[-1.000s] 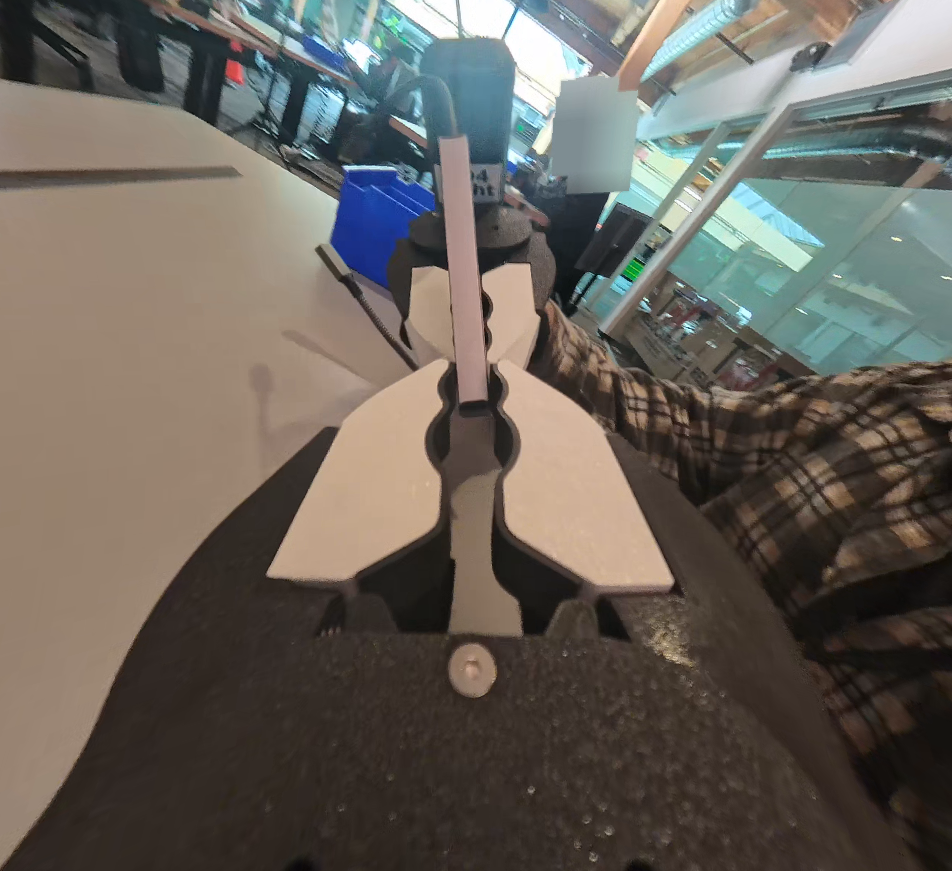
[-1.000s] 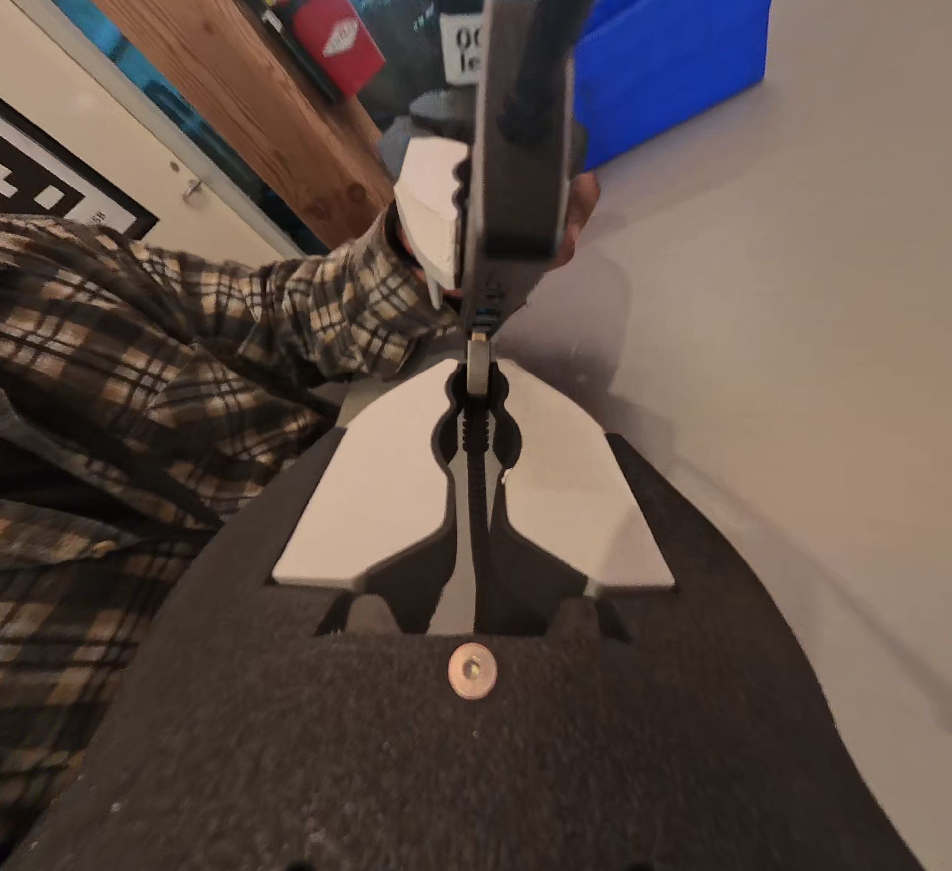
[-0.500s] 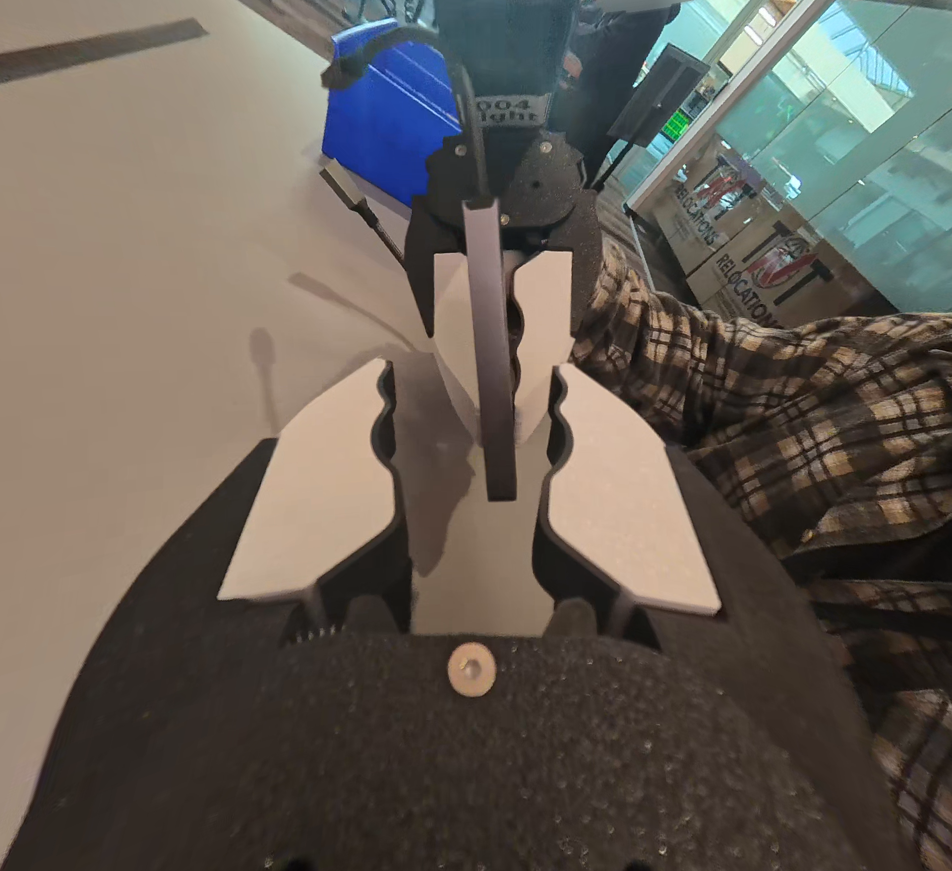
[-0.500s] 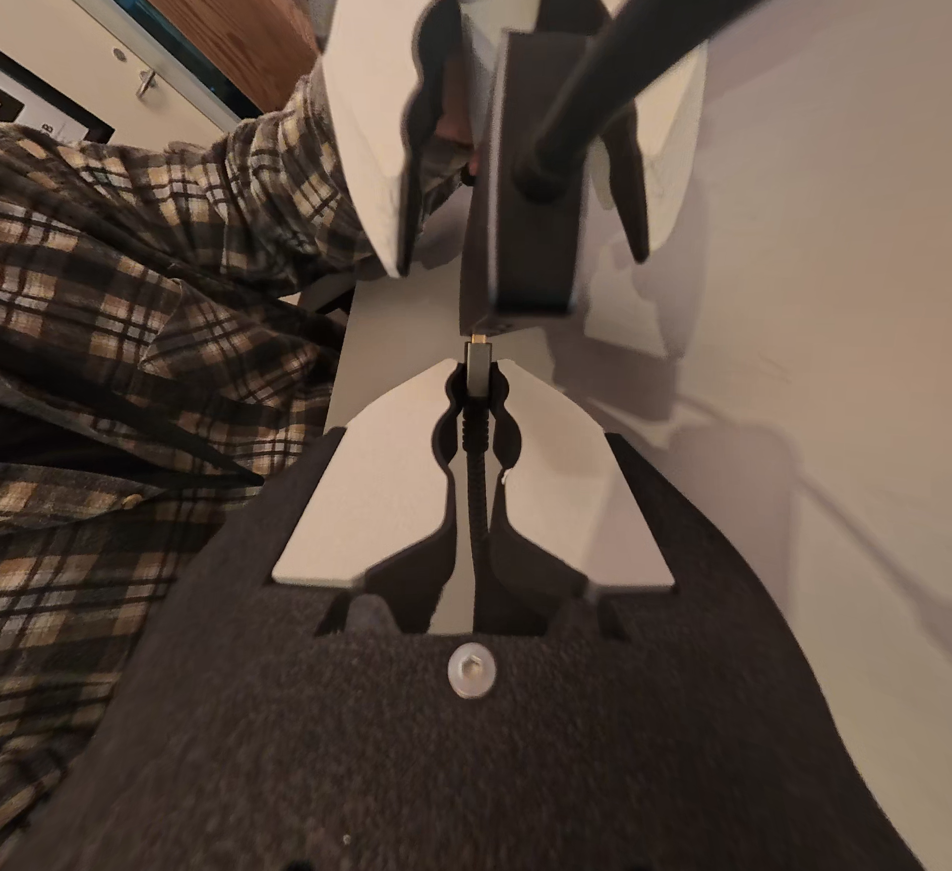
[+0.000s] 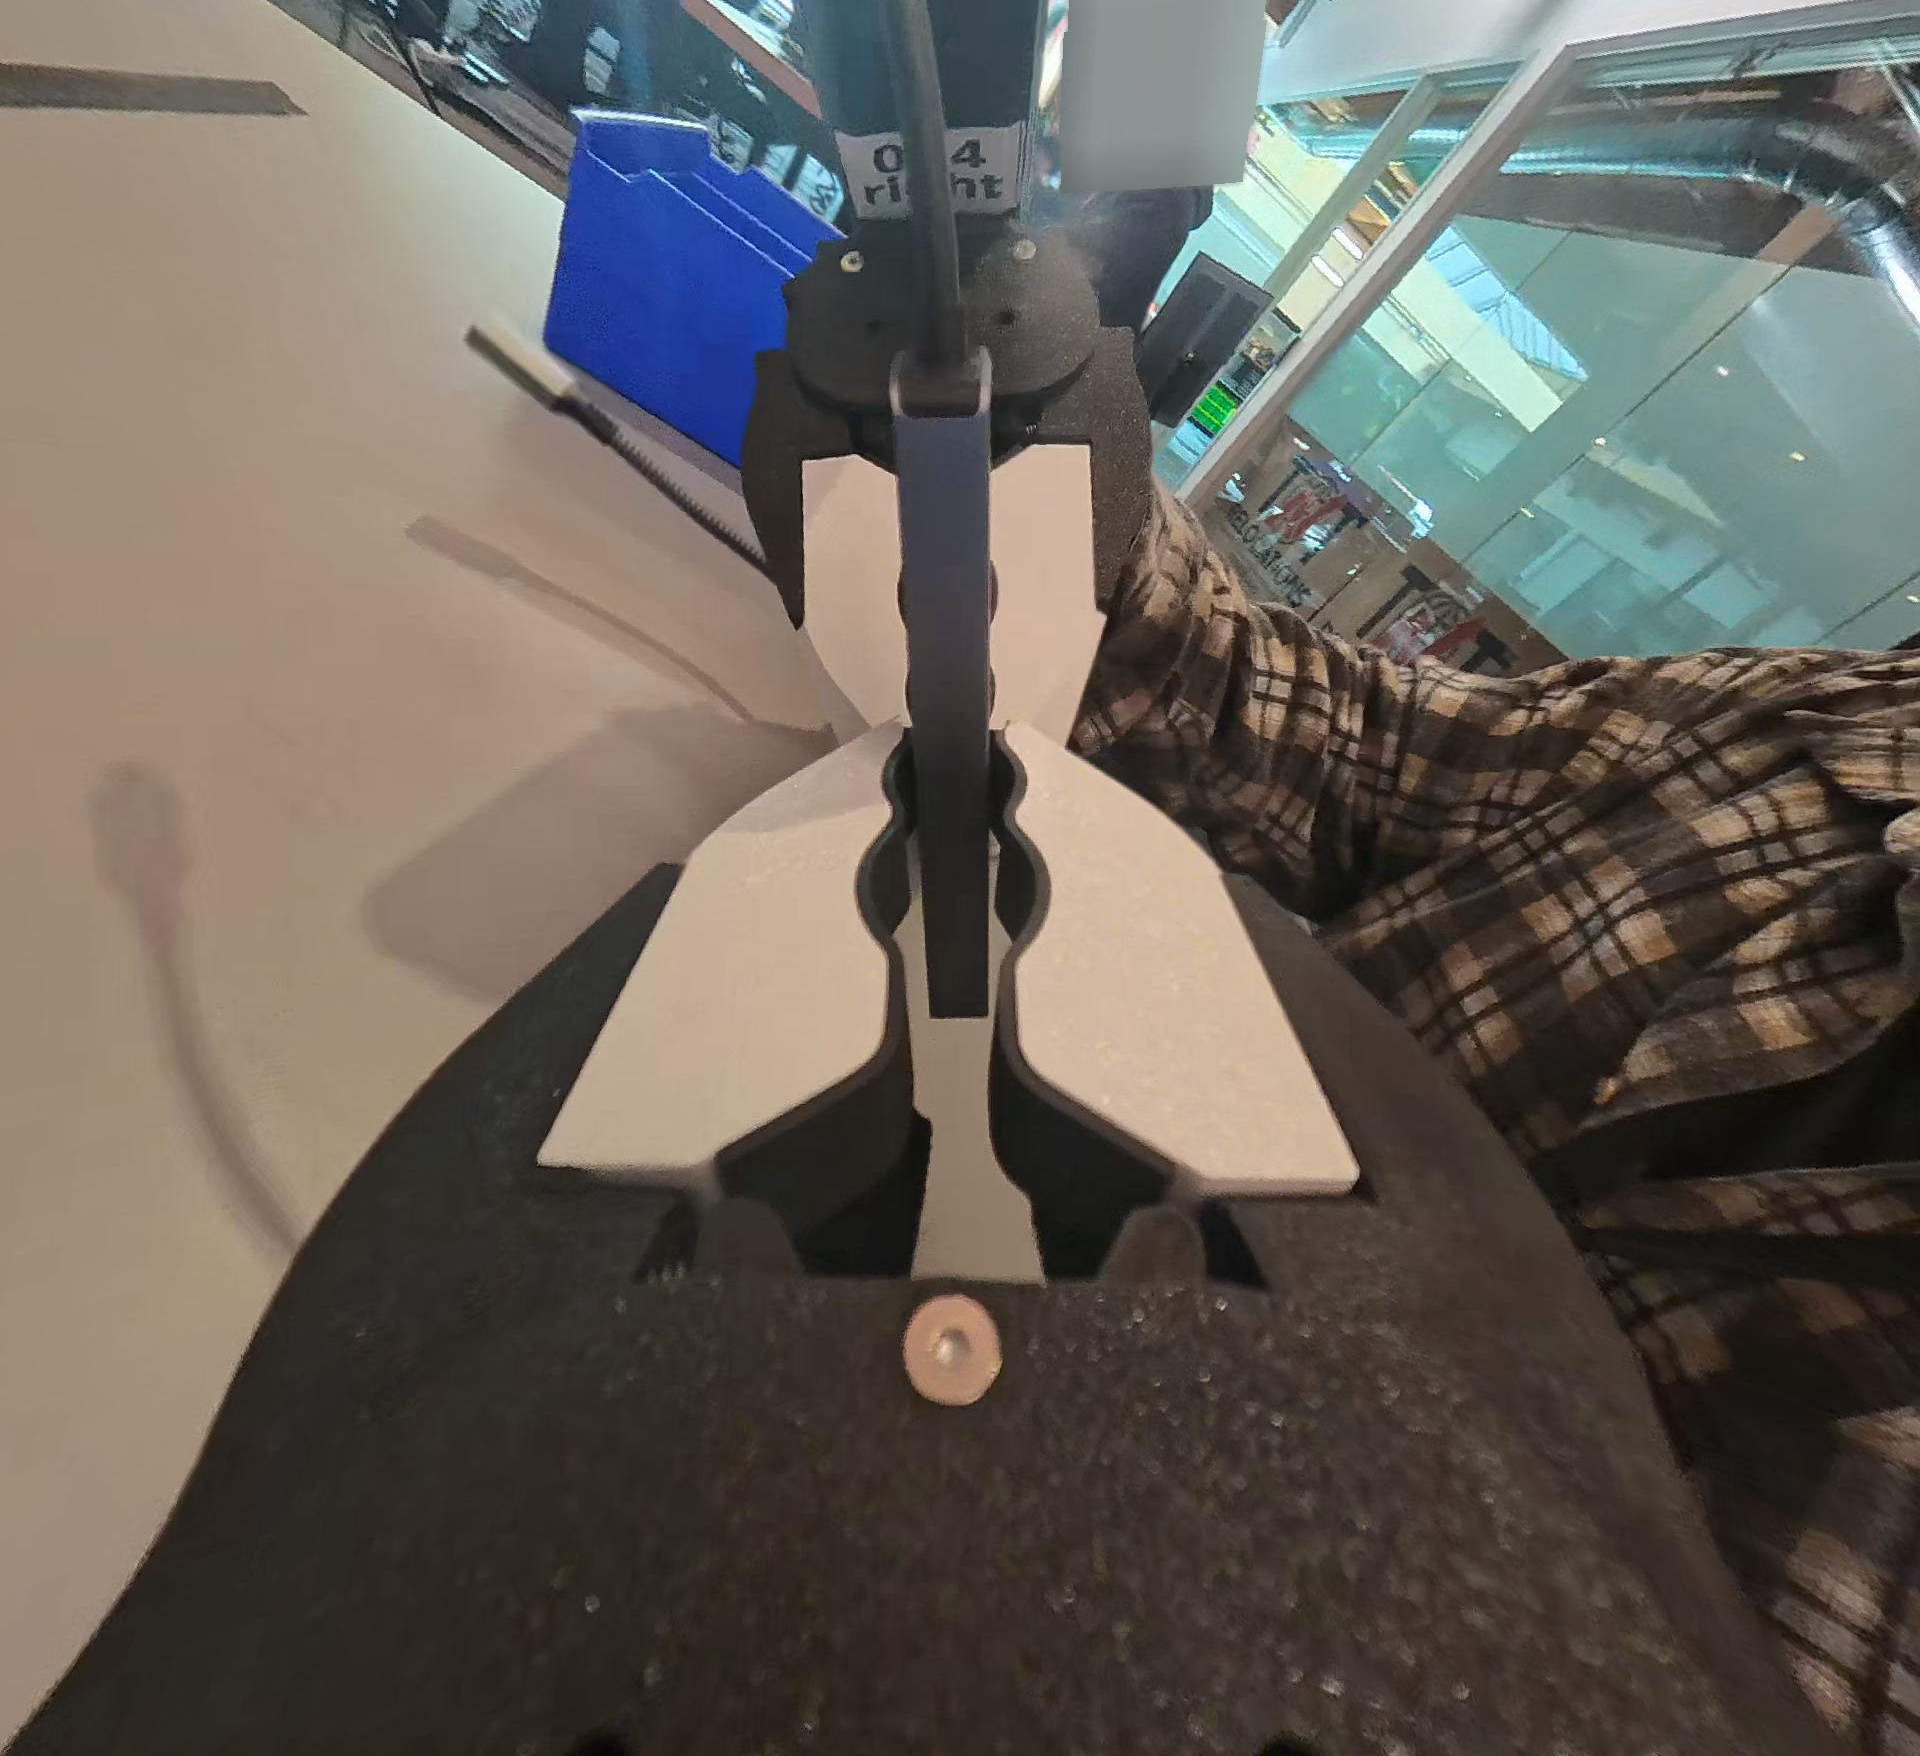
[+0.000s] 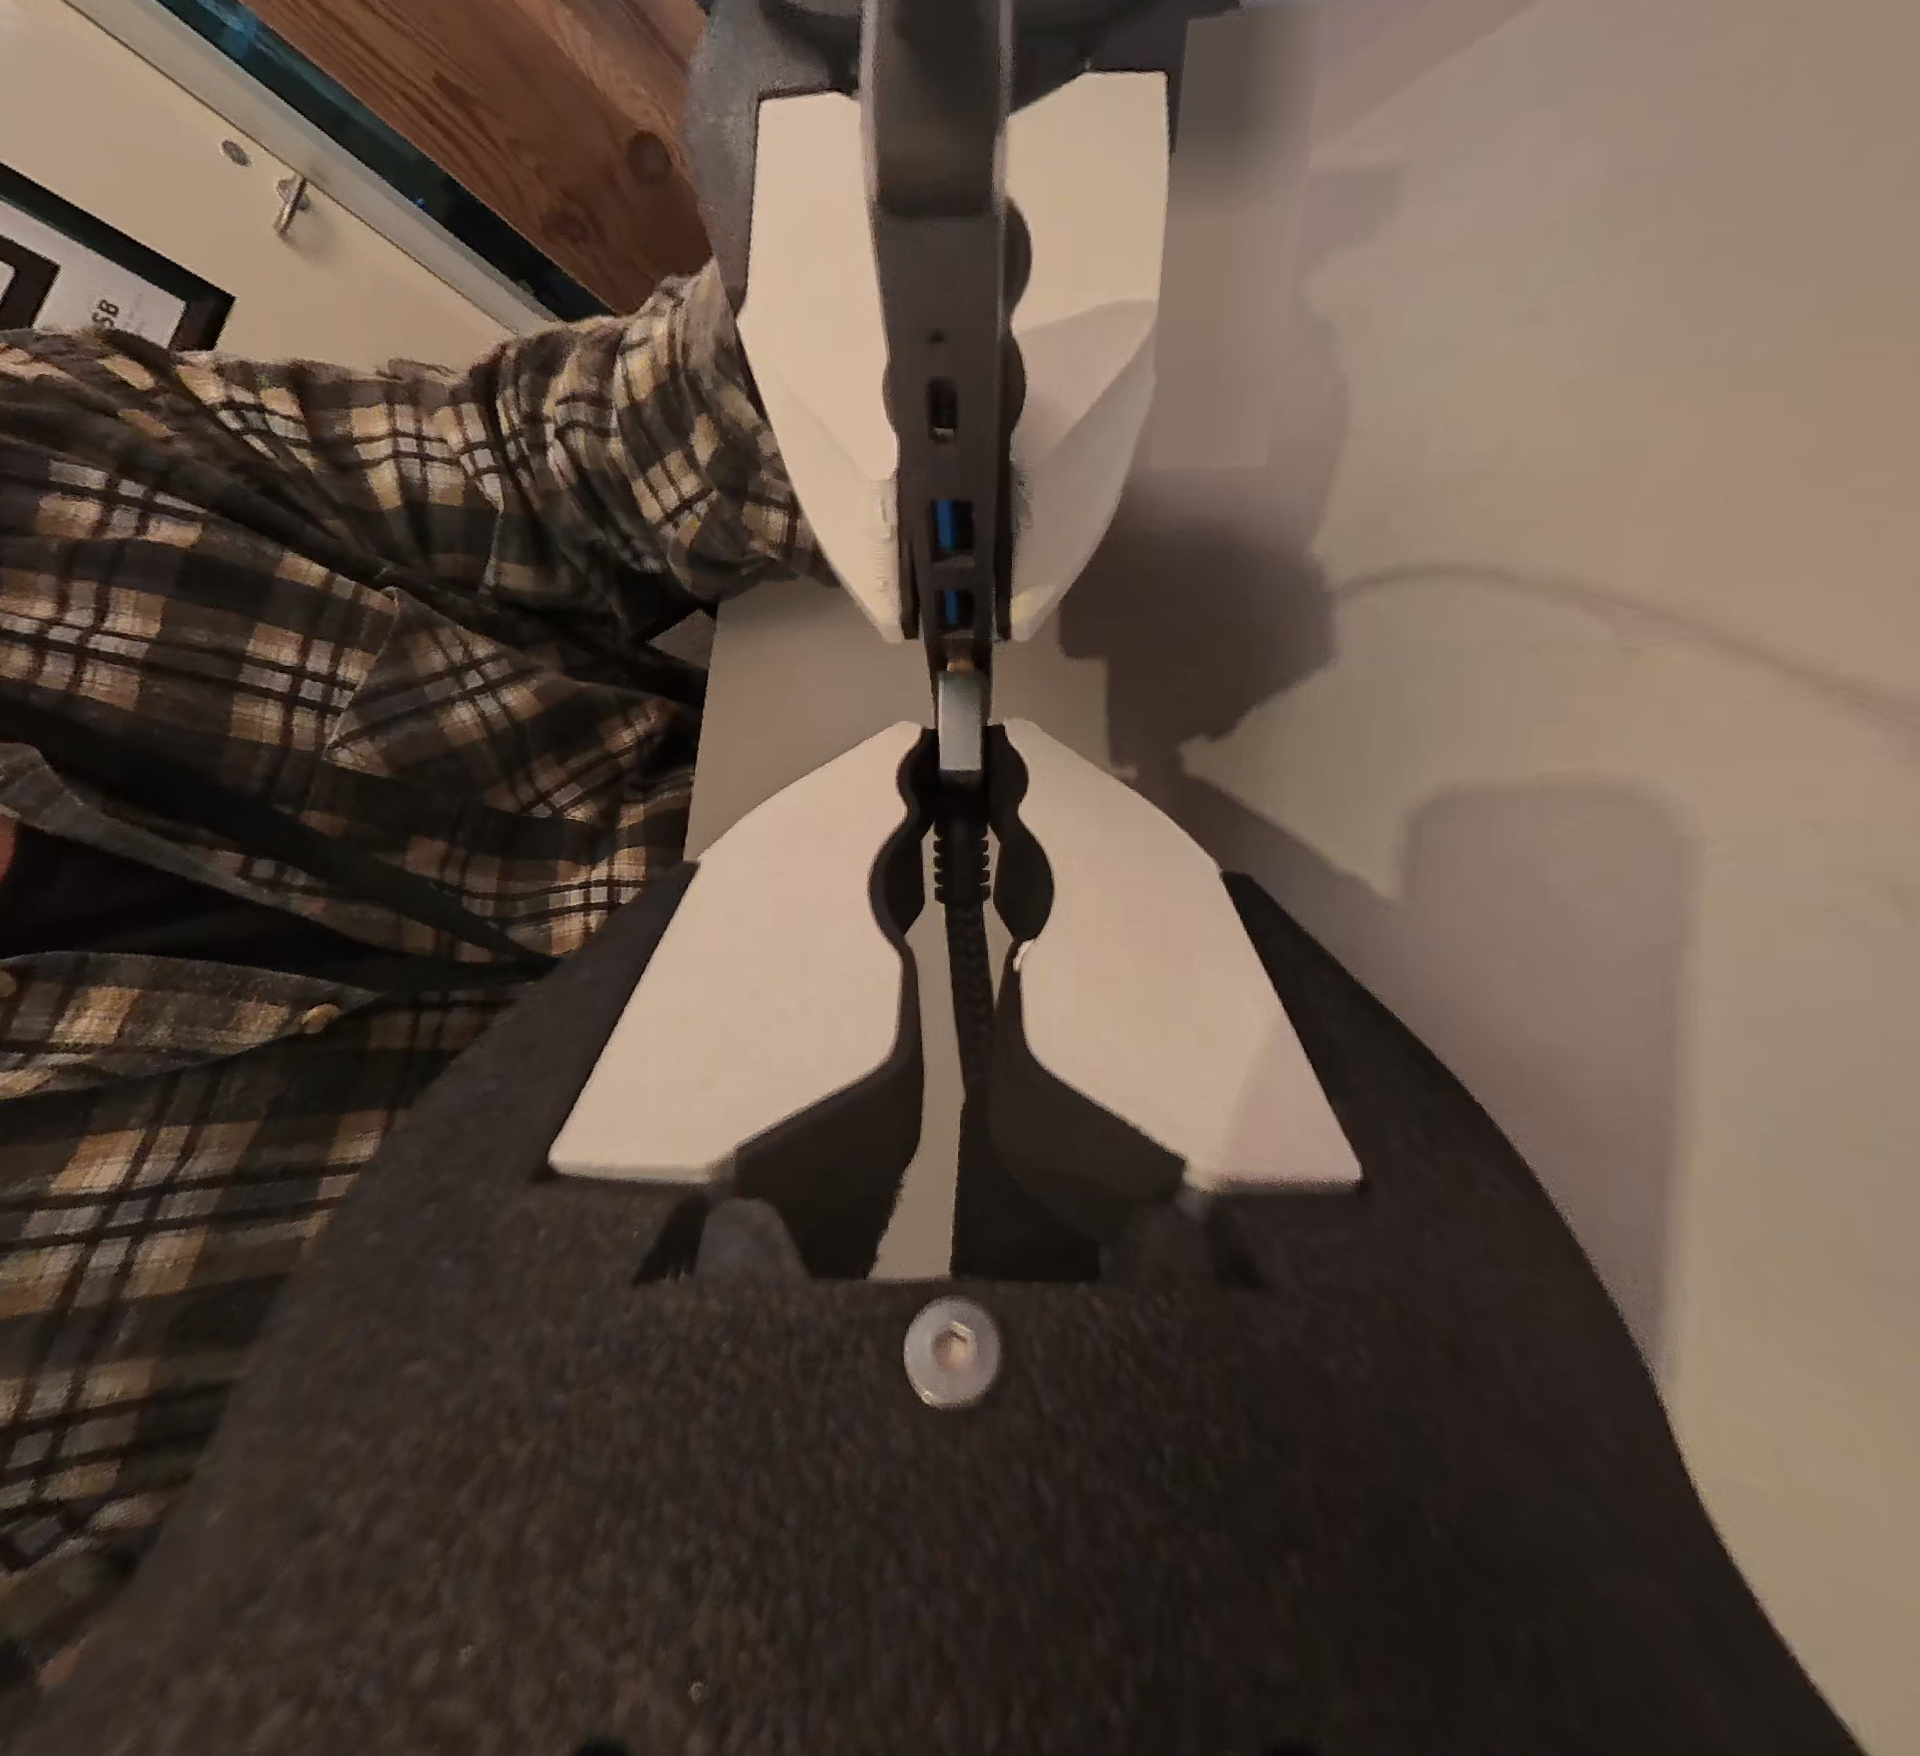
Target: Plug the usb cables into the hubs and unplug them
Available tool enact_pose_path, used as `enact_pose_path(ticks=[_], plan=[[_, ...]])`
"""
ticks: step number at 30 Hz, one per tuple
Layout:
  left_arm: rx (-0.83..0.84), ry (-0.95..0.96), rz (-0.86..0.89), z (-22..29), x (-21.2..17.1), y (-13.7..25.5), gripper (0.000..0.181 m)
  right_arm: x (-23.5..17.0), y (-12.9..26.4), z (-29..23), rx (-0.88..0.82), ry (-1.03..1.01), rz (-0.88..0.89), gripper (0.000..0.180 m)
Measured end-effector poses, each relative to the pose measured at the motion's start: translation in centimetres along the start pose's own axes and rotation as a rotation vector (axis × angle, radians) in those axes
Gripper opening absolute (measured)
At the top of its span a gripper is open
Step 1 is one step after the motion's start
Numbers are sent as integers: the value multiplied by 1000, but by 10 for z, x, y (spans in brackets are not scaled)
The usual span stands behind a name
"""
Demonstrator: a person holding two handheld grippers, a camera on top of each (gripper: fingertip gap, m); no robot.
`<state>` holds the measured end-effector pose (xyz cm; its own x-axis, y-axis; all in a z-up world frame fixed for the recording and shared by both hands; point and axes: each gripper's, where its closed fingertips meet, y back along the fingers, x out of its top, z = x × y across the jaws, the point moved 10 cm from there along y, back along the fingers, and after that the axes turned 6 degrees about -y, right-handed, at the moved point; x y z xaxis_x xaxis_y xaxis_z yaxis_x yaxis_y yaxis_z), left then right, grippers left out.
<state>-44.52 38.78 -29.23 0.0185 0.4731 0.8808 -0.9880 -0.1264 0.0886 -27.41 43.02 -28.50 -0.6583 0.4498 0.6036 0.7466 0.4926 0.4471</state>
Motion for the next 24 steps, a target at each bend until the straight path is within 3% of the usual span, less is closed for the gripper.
enact_pose_path(ticks=[12, 24], plan=[[59, -85, -103, 9, -2, -3, 12, -19, -1, 1, 11, -11, 130, 9], [98, -164, -185, 19, 1, -3, 12, -16, 2, -4, -22, 49, 101, 9]])
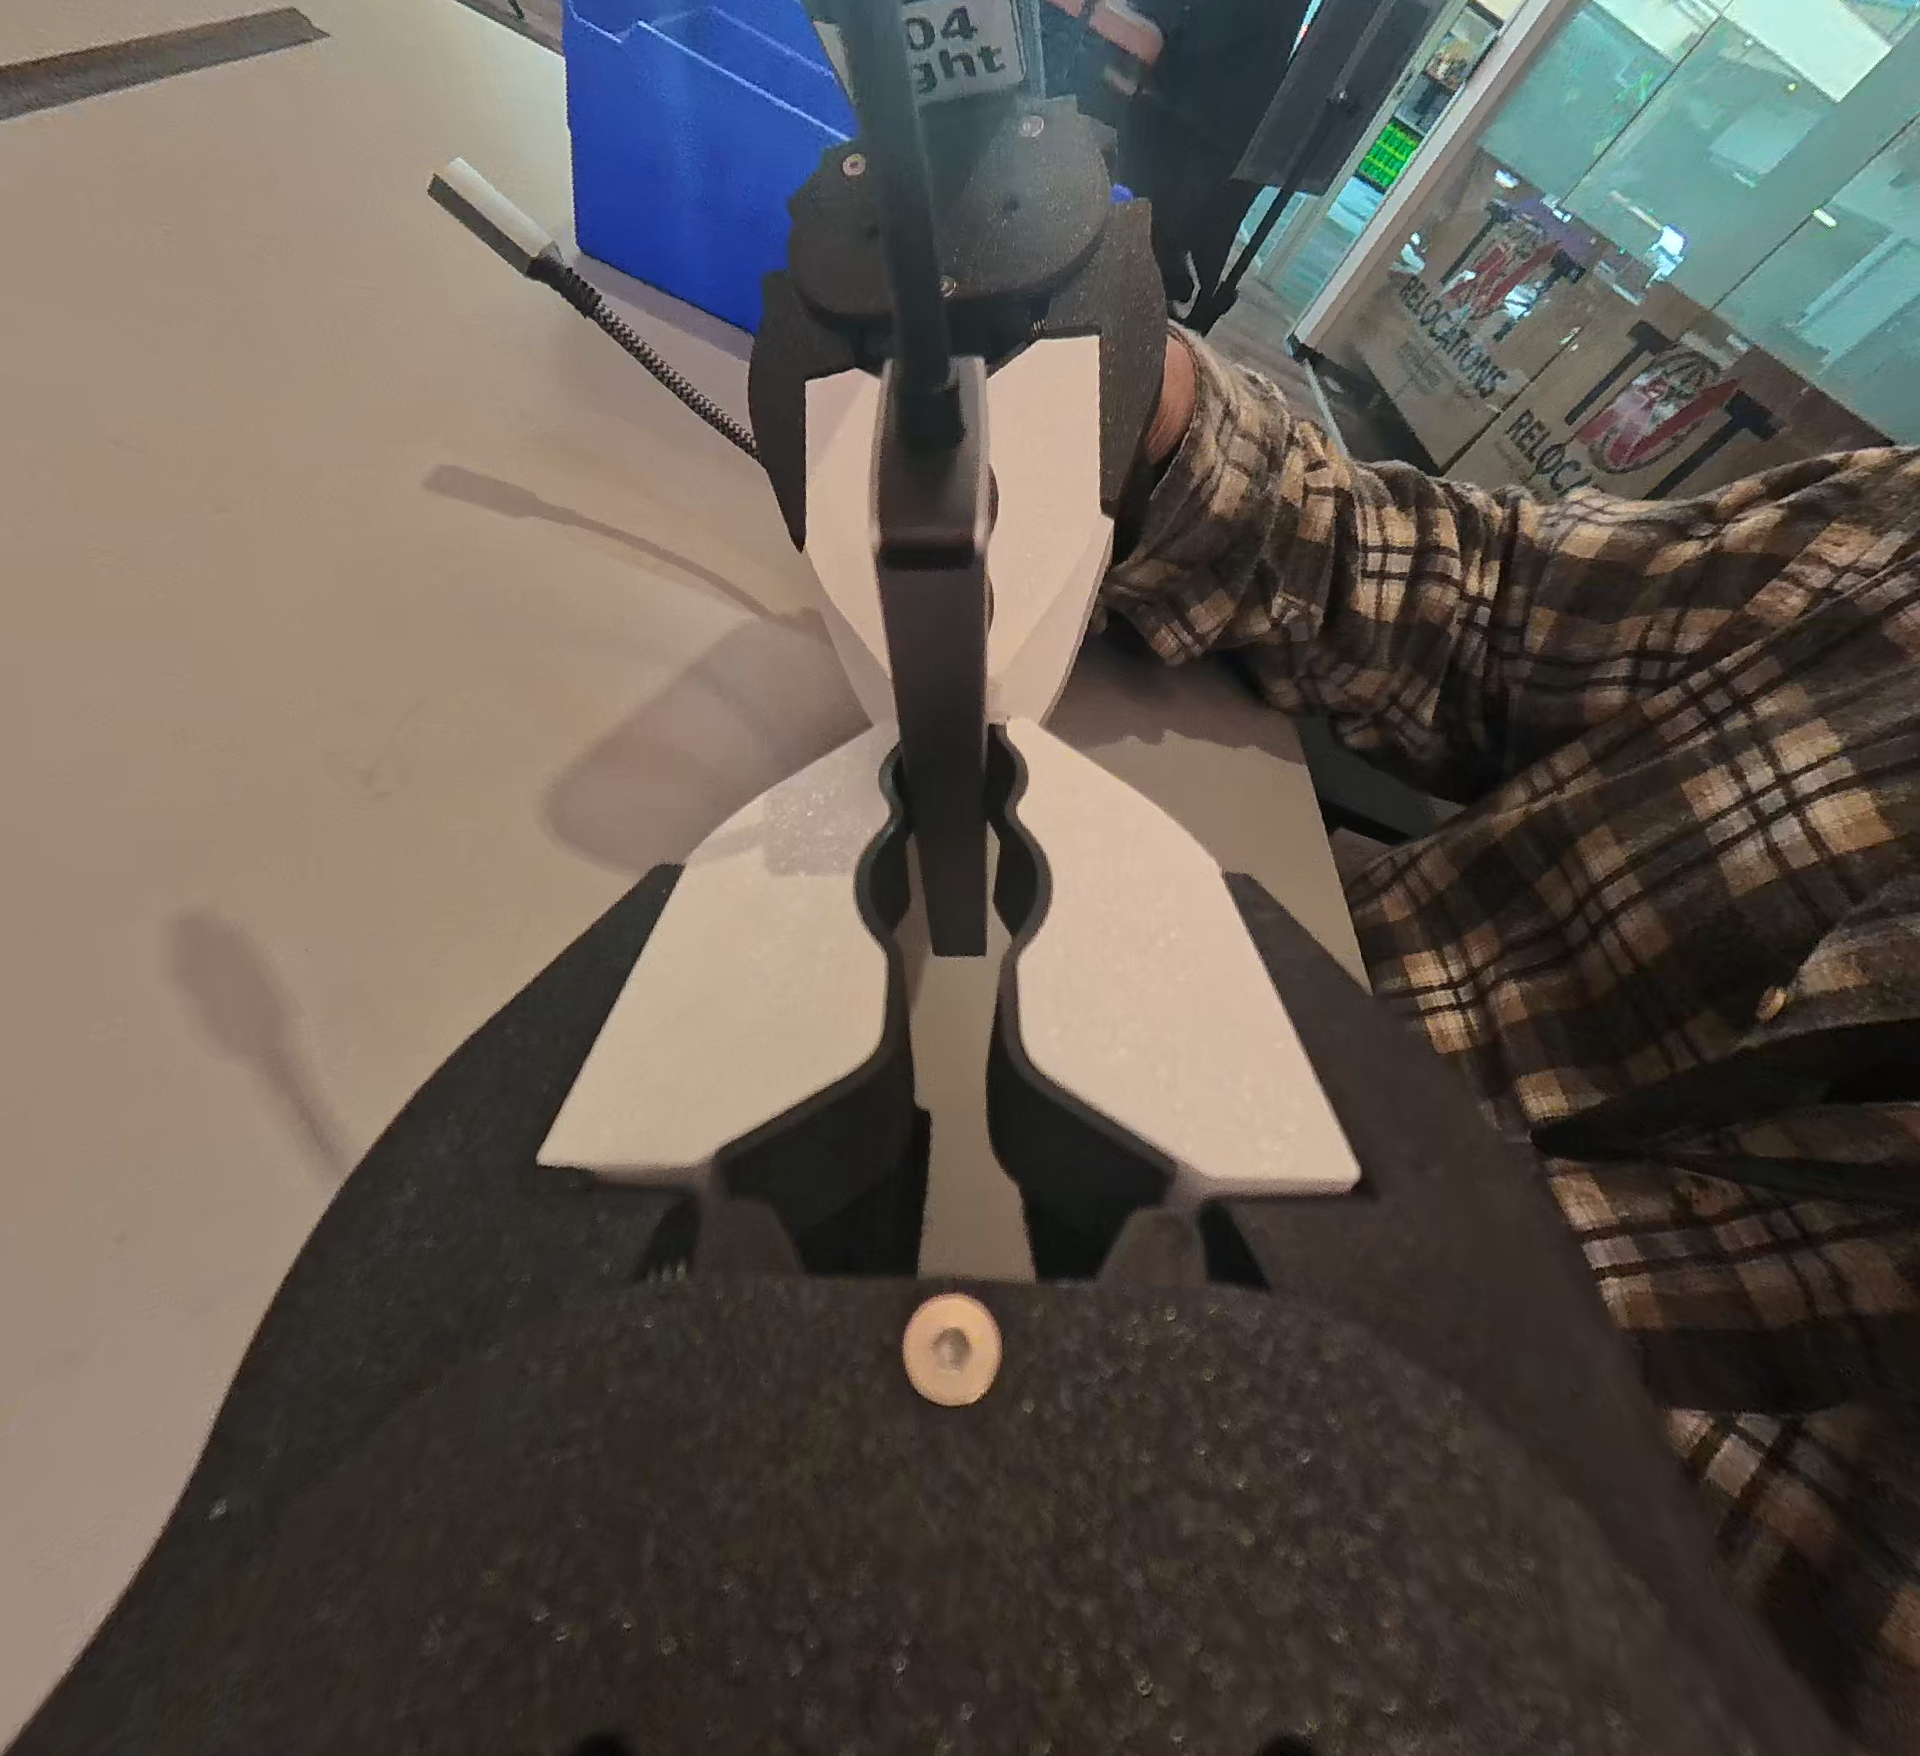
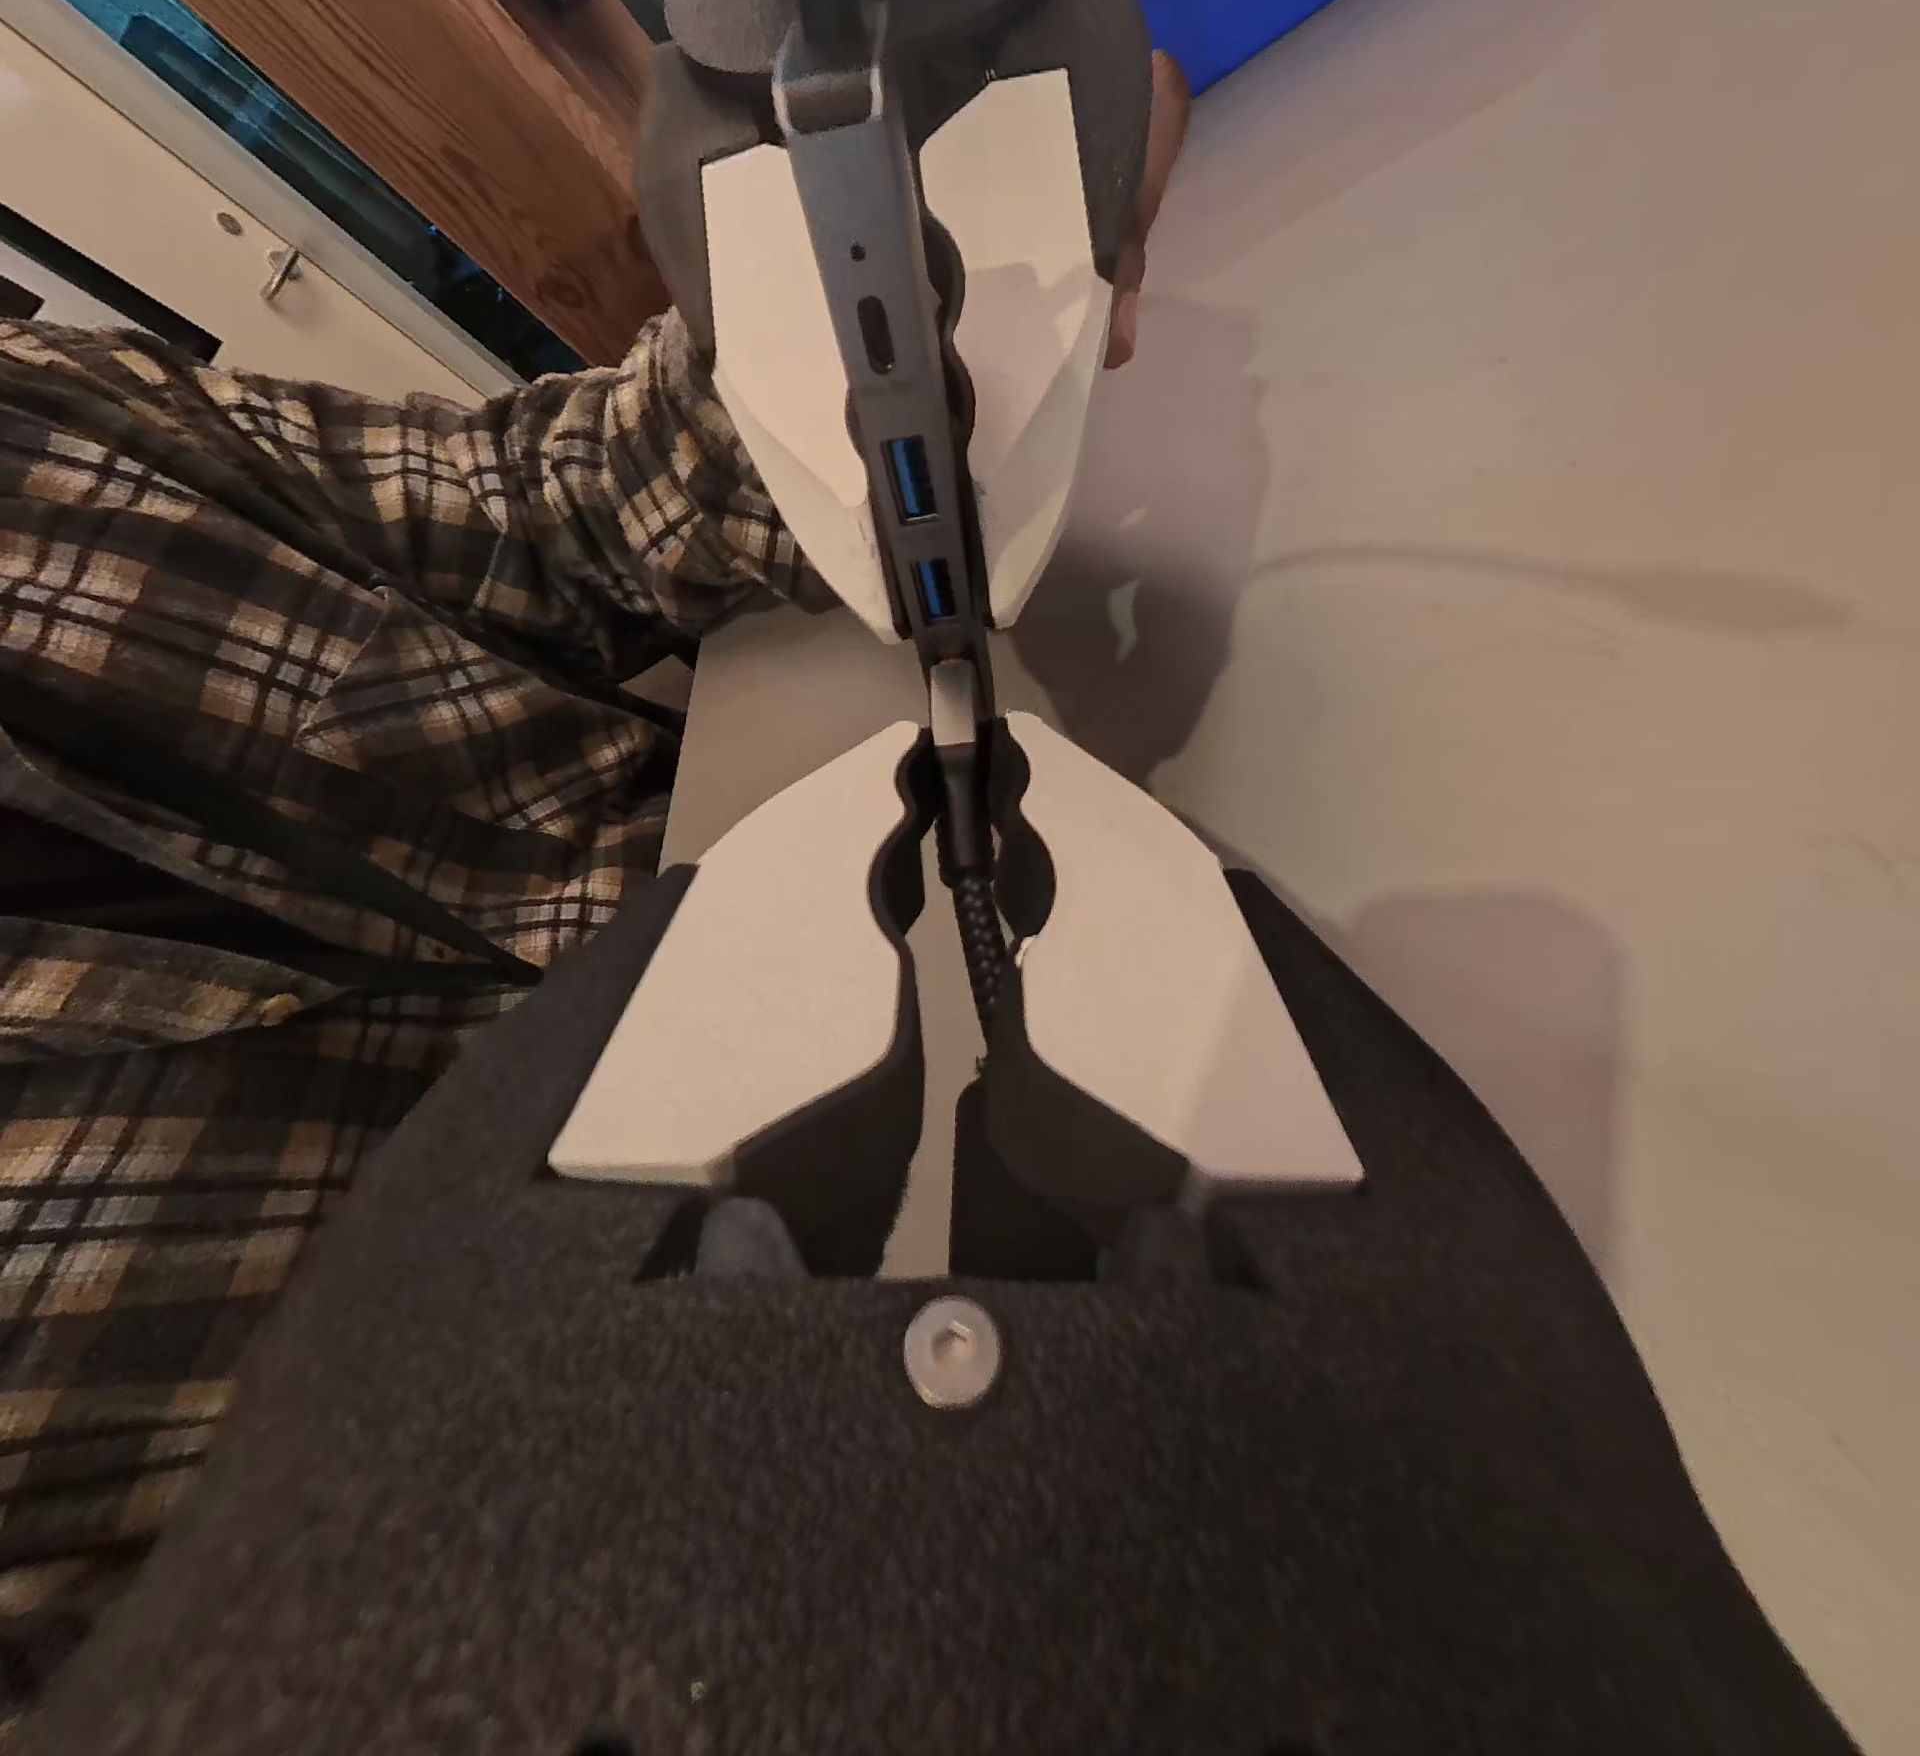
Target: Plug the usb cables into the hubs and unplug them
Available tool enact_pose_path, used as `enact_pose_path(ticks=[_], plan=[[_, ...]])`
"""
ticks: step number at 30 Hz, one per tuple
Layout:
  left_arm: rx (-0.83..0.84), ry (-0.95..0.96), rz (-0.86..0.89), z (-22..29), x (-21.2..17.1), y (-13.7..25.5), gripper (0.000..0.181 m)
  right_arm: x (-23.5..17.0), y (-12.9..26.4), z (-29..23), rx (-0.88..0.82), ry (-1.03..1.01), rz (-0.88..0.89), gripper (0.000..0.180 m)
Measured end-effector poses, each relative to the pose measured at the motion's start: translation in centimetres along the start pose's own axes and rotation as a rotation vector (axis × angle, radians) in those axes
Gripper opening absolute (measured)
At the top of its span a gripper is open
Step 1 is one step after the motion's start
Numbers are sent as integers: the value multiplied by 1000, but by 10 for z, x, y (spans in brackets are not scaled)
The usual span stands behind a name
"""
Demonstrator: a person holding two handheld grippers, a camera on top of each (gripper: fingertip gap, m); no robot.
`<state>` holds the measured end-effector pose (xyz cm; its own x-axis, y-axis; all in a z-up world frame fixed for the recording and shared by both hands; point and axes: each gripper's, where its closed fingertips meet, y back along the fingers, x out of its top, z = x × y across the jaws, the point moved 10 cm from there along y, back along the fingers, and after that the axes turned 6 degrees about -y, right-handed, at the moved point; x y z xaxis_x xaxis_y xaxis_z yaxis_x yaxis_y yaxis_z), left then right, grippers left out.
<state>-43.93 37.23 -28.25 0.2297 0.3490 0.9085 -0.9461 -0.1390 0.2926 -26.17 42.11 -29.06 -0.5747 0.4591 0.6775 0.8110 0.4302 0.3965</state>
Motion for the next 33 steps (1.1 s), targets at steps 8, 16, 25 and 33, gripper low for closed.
enact_pose_path(ticks=[8, 16, 25, 33], plan=[[9, -35, -42, 3, 1, 0, 12, -2, 1, -1, 4, 34, 8, 9], [-35, 2, 120, -7, 1, 3, 14, 1, -1, 1, 43, 26, 113, 8], [-84, -15, 97, -3, 0, -4, 23, 0, 1, -2, 76, 35, 132, 8], [-65, 72, 41, -2, -3, -5, 12, -3, 0, 2, 88, 3, 111, 8]])
